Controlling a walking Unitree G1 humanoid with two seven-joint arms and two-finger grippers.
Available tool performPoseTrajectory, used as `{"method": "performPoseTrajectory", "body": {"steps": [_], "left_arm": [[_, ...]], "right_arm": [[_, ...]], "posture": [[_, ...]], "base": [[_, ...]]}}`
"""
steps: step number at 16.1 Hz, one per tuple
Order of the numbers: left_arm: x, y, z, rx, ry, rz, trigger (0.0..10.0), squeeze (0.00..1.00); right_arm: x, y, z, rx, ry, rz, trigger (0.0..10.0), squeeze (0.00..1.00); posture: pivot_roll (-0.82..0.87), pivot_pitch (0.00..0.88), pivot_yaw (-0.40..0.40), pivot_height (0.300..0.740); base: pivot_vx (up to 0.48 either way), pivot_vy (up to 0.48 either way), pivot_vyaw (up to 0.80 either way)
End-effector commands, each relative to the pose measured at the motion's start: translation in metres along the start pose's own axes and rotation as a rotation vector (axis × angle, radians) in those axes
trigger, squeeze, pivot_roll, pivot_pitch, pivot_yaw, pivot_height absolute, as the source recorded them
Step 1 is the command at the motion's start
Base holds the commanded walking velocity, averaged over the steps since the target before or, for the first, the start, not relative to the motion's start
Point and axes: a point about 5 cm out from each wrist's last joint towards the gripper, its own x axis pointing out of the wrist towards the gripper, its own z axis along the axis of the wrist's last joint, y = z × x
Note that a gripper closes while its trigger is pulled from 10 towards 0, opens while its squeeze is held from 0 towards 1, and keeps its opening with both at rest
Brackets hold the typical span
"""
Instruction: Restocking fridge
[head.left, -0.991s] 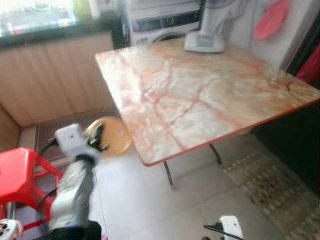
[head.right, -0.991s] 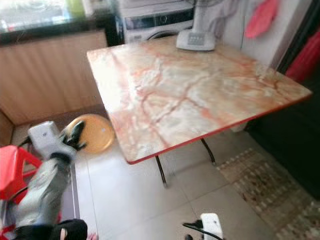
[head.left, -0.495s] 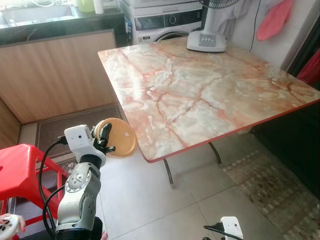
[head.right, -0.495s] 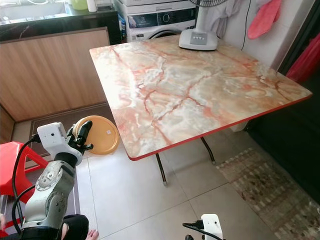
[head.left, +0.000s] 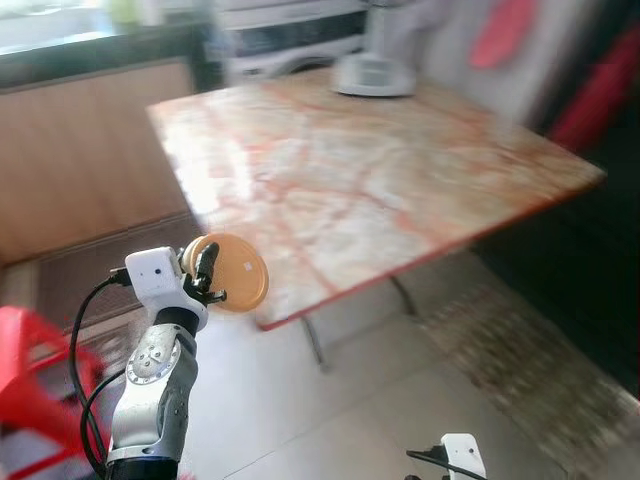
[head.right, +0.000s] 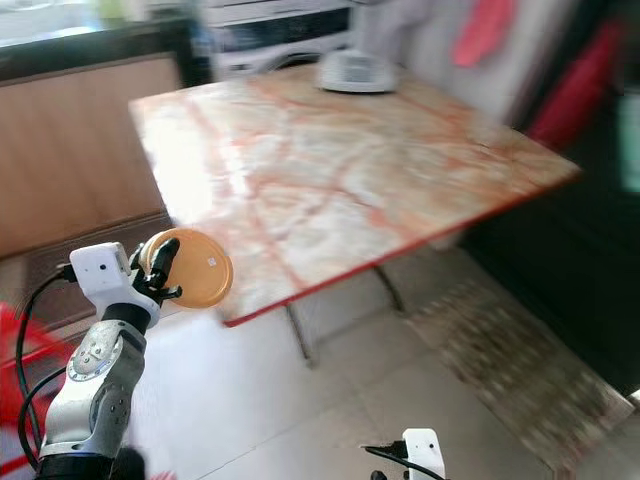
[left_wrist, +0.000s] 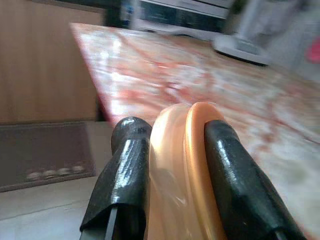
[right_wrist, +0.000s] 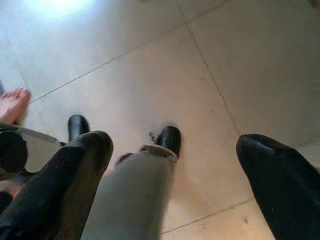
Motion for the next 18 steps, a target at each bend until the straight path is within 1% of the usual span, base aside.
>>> {"method": "performPoseTrajectory", "body": {"steps": [1, 2, 4, 5, 6, 8, 9, 10, 12, 15, 16, 18], "left_arm": [[0.0016, -0.003, 0.0033, 0.023, -0.015, -0.018, 10.0, 0.0], [0.0009, -0.0073, 0.0014, 0.013, -0.011, -0.036, 10.0, 0.0], [0.0007, -0.0078, 0.0006, 0.013, -0.012, -0.036, 10.0, 0.0], [0.0008, -0.0091, 0.0011, 0.022, -0.015, -0.048, 10.0, 0.0], [0.0009, -0.0097, 0.0012, 0.026, -0.017, -0.053, 10.0, 0.0], [0.0007, -0.0086, 0.0, 0.033, -0.013, -0.036, 10.0, 0.0], [0.0011, -0.0083, 0.0003, 0.031, -0.015, -0.033, 10.0, 0.0], [0.0013, -0.0085, 0.0002, 0.023, -0.015, -0.031, 10.0, 0.0], [0.0015, -0.0096, 0.0003, 0.019, -0.016, -0.038, 10.0, 0.0], [0.0013, -0.007, 0.0007, 0.049, -0.025, -0.019, 10.0, 0.0], [0.0016, -0.0055, 0.0011, 0.05, -0.025, -0.009, 10.0, 0.0], [0.0026, -0.0053, 0.0012, 0.02, -0.022, -0.01, 10.0, 0.0]], "right_arm": [[-0.0006, -0.0011, -0.0031, 0.012, 0.01, -0.005, 10.0, 0.0], [-0.0007, -0.0015, -0.0039, 0.014, 0.014, -0.009, 10.0, 0.0], [-0.0008, -0.0019, -0.004, 0.012, 0.016, -0.01, 10.0, 0.0], [-0.0011, -0.003, -0.0037, 0.01, 0.016, -0.014, 10.0, 0.0], [-0.0012, -0.0033, -0.0036, 0.009, 0.016, -0.015, 10.0, 0.0], [-0.0011, -0.0035, -0.0032, 0.016, 0.012, -0.017, 10.0, 0.0], [-0.0011, -0.0033, -0.0028, 0.016, 0.011, -0.016, 10.0, 0.0], [-0.001, -0.0032, -0.0024, 0.006, 0.013, -0.012, 10.0, 0.0], [-0.0011, -0.0038, -0.0023, 0.017, 0.012, -0.018, 10.0, 0.0], [-0.0012, -0.0044, -0.0014, 0.007, 0.013, -0.015, 10.0, 0.0], [-0.0012, -0.0045, -0.0014, 0.006, 0.013, -0.014, 10.0, 0.0], [-0.0013, -0.0048, -0.0011, 0.001, 0.015, -0.013, 10.0, 0.0]], "posture": [[0.08, 0.0, -0.004, 0.74], [0.08, 0.0, -0.006, 0.74], [0.08, 0.0, -0.008, 0.74], [0.08, 0.0, -0.014, 0.74], [0.08, 0.0, -0.015, 0.74], [0.08, 0.0, -0.014, 0.74], [0.08, 0.0, -0.015, 0.74], [0.08, 0.0, -0.016, 0.74], [0.08, 0.0, -0.016, 0.74], [0.08, 0.0, -0.02, 0.74], [0.08, 0.0, -0.02, 0.74], [0.09, 0.0, -0.023, 0.74]], "base": [[0.0, -0.472, -0.8], [0.0, 0.0, 0.0], [0.0, 0.0, 0.0], [0.0, 0.0, -0.8], [0.0, 0.0, 0.0], [0.0, 0.0, 0.0], [0.0, -0.304, 0.0], [0.0, 0.0, 0.0], [0.0, 0.0, 0.0], [0.0, 0.0, 0.0], [0.0, -0.412, 0.0], [0.0, 0.0, -0.8]]}}
